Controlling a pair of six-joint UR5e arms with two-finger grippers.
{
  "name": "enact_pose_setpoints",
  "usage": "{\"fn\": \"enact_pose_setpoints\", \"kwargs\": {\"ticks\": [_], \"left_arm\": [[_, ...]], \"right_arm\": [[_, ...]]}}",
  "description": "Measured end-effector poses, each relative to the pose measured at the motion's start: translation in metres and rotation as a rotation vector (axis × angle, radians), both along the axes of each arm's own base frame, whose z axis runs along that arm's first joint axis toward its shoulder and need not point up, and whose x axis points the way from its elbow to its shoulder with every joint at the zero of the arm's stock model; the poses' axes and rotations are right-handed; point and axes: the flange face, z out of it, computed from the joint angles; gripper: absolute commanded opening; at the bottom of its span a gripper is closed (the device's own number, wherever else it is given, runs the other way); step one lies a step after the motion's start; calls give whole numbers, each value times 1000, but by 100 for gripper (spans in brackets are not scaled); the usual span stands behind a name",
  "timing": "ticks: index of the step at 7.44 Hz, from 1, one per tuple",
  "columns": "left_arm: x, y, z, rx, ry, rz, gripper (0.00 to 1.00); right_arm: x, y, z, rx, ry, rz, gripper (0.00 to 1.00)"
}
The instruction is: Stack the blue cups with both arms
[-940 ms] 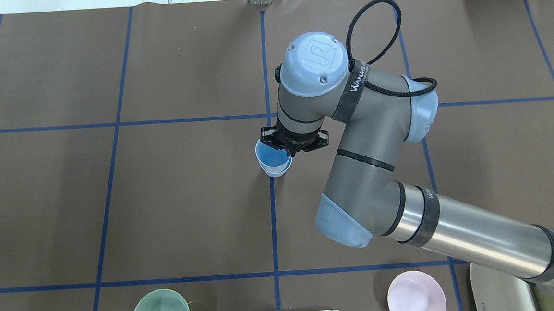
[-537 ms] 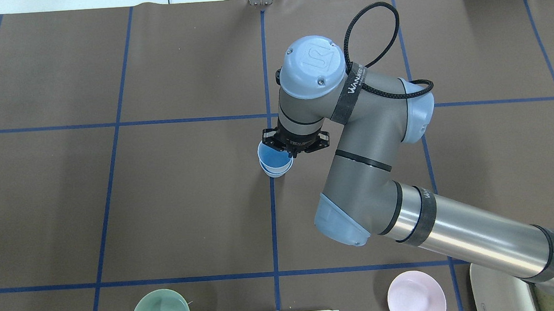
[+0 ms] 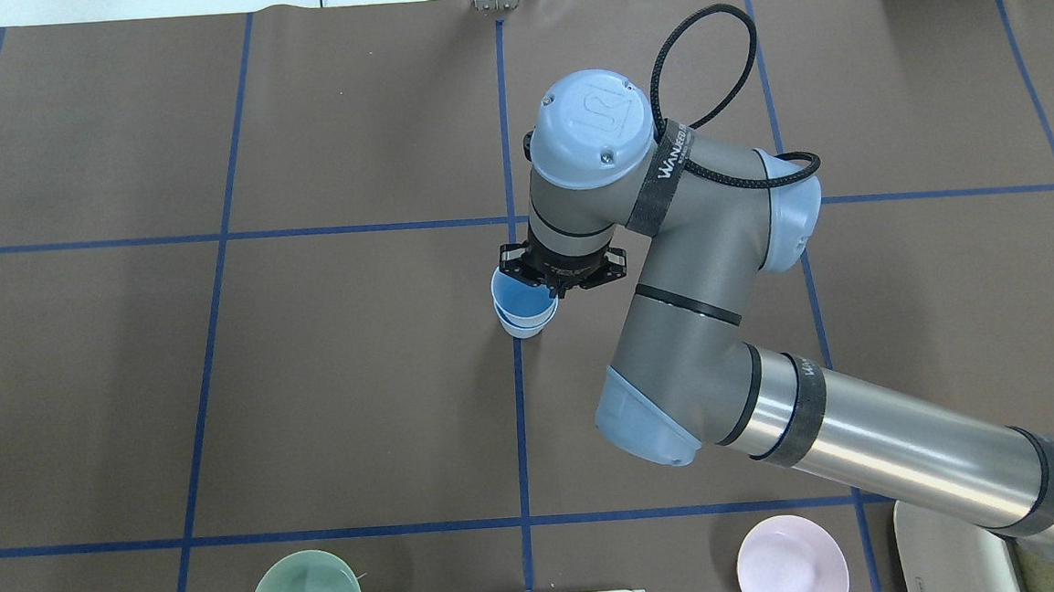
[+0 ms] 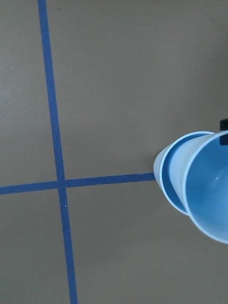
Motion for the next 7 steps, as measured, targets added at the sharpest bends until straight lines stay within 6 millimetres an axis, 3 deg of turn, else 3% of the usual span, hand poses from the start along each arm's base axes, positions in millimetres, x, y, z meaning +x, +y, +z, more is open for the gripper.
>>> {"fn": "enact_pose_setpoints", "kwargs": {"ticks": [2,5,6,7], "left_arm": [[1,0,0,-1,0,1,99],[1,0,1,-2,0,2,99],[1,0,2,-4,0,2,99],[1,1,3,-6,-1,2,99]], "right_arm": [[-6,-3,3,5,-9,1,100],[-4,-11,1,67,-7,15,100],[10,-19,-5,88,-20,17,100],[37,-39,-7,106,-34,11,100]]}}
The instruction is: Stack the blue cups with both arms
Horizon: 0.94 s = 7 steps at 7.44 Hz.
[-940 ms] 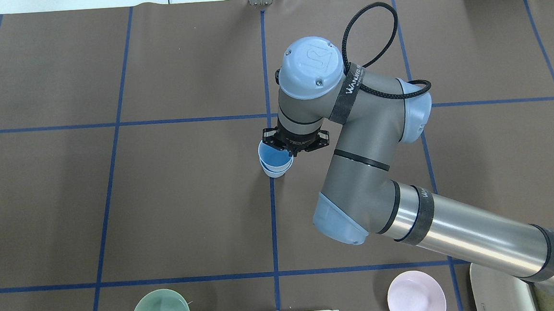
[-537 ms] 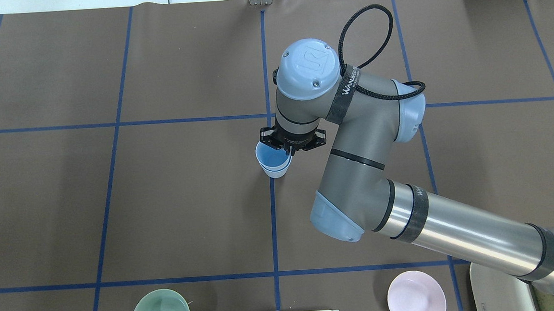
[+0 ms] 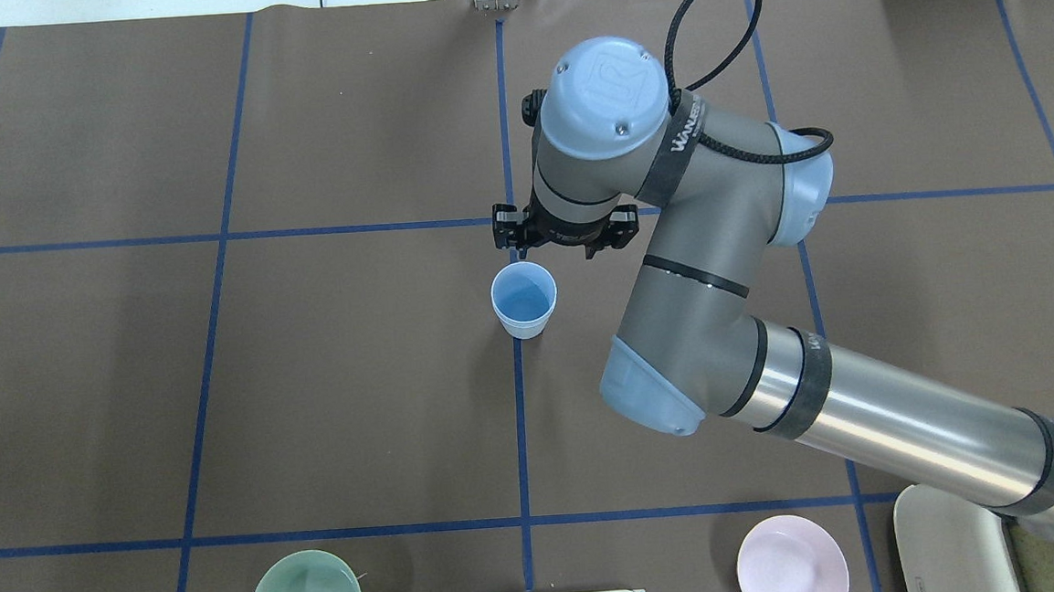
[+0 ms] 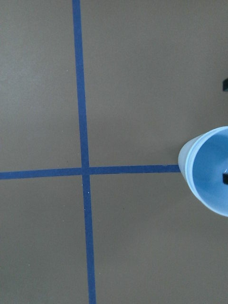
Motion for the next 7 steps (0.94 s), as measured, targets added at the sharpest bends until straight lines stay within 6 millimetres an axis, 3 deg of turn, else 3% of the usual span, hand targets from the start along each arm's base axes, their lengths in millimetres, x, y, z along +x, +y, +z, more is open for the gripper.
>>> {"fn": "enact_pose_setpoints", "kwargs": {"ticks": [1,2,4,5,7], "left_arm": [[0,2,1,-4,0,0,99],[0,3,2,-5,-1,0,99],[0,5,1,-10,-1,0,99],[1,10,5,-14,-1,2,99],[1,20,8,-13,-6,5,99]], "right_arm": [[40,-33,12,35,6,-36,100],[91,-70,40,81,31,-87,100],[213,-136,135,176,94,-210,100],[273,-149,192,199,123,-257,100],[372,-134,301,194,173,-312,100]]}}
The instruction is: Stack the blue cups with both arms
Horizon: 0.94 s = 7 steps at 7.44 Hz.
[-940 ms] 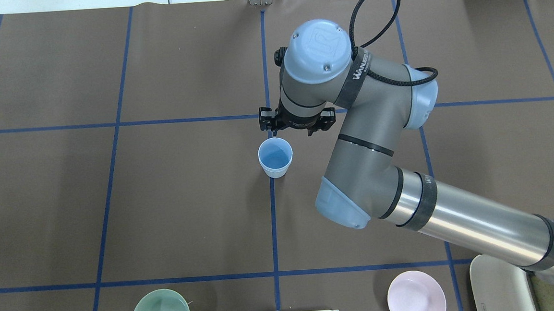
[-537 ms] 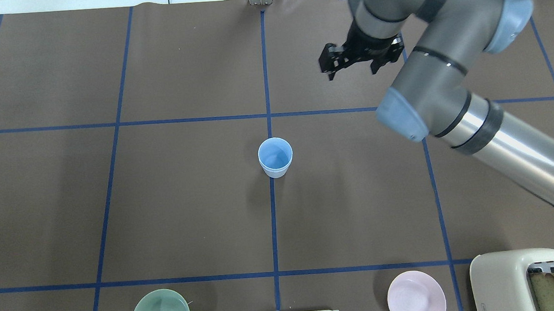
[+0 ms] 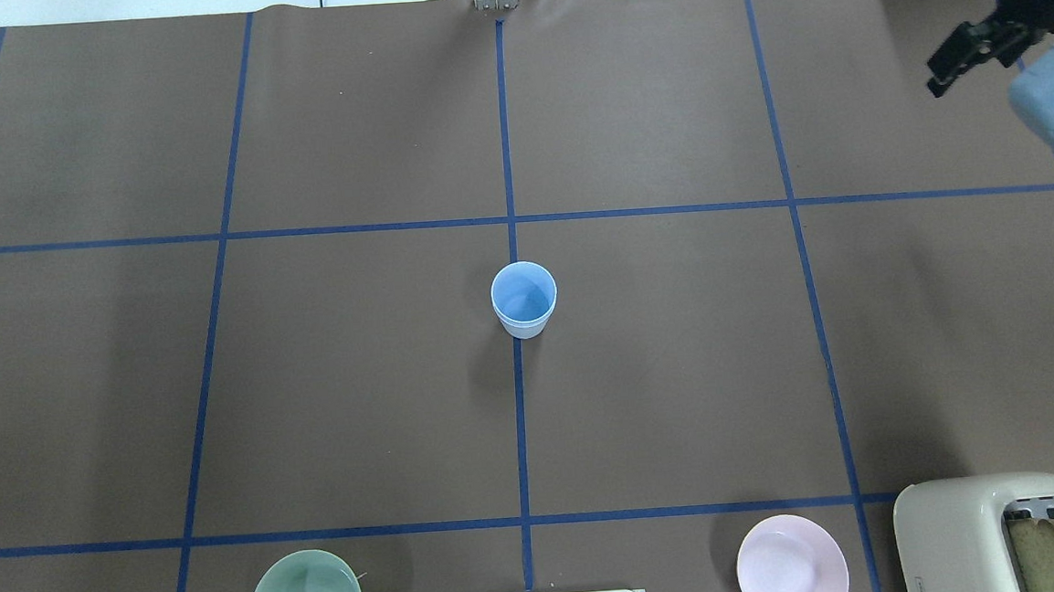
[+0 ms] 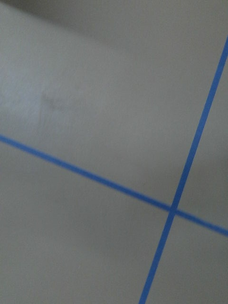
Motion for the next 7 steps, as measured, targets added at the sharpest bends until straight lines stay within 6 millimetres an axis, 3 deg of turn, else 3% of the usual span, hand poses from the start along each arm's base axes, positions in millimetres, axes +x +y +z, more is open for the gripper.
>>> {"fn": "enact_pose_setpoints", "kwargs": {"ticks": [2,4,5,7], "left_arm": [[1,9,-13,27,0,1,99],[2,16,-19,40,4,2,99],[2,17,-19,42,4,3,99],[2,18,-20,43,3,3,99]], "right_arm": [[78,51,93,-62,33,42,100],[117,103,158,-105,42,89,100],[125,118,174,-113,44,101,100],[130,131,190,-129,47,115,100]]}}
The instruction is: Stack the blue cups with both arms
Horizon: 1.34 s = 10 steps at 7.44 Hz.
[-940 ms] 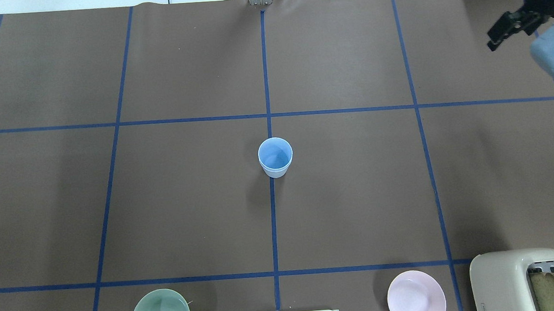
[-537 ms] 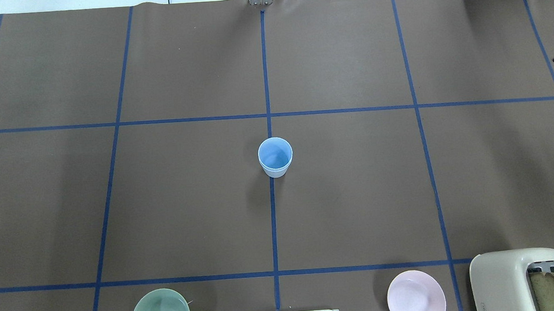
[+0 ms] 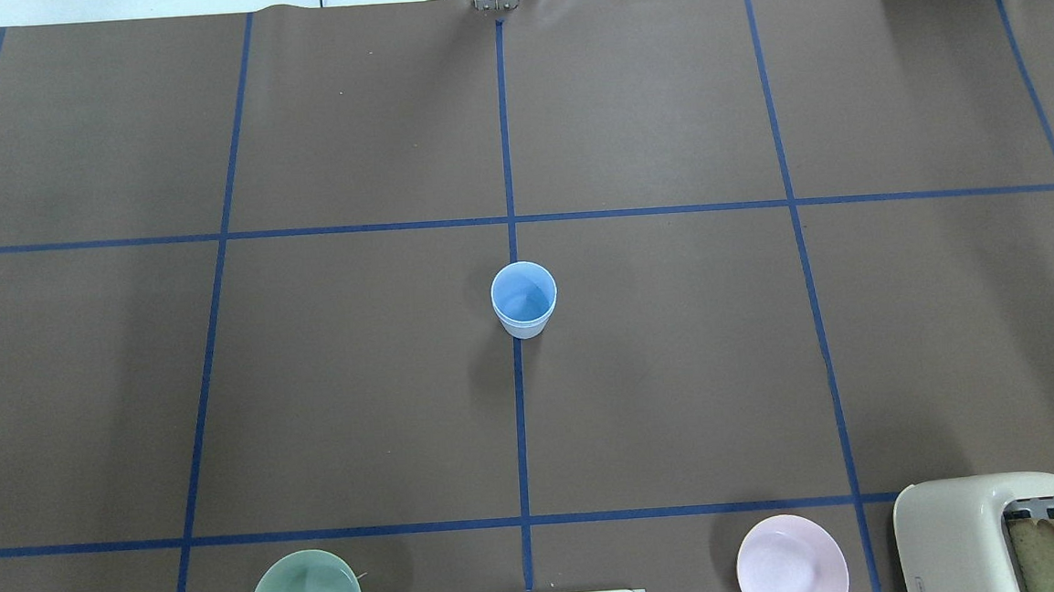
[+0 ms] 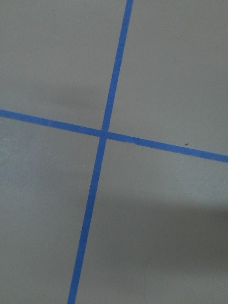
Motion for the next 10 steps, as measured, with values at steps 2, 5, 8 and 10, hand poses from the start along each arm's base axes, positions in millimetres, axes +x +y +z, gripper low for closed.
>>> {"fn": "enact_pose_setpoints", "kwargs": {"ticks": [2,5,8,10], "left_arm": [[0,0,0,0,-3,0,99],[0,0,1,-1,-5,0,99],[0,1,1,-2,-3,0,99],[0,0,1,-1,-3,0,99]], "right_arm": [[1,3,5,-10,2,4,100],[2,5,12,-26,3,9,100],[3,6,15,-32,3,9,100],[2,6,17,-36,1,9,100]]}}
